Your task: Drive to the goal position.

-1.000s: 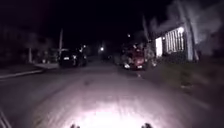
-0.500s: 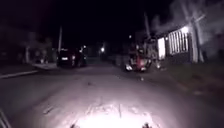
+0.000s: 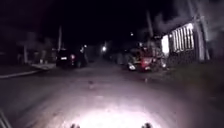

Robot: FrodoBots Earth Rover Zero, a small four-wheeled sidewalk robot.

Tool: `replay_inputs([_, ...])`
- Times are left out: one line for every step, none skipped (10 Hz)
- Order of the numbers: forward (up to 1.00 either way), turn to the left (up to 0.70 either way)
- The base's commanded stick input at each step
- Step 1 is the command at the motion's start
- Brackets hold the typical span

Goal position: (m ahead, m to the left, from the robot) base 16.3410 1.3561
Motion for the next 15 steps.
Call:
replay_inputs([0.85,0.0])
replay_inputs([0.85,0.0])
replay_inputs([0.85,0.0])
replay_inputs([0.85,0.0])
replay_inputs([0.85,0.0])
replay_inputs([0.85,0.0])
replay_inputs([0.85,0.0])
replay_inputs([0.85,0.0])
replay_inputs([0.85,0.0])
replay_inputs([0.85,0.0])
replay_inputs([0.85,0.0])
replay_inputs([0.85,0.0])
replay_inputs([0.85,0.0])
replay_inputs([0.85,0.0])
replay_inputs([0.85,0.0])
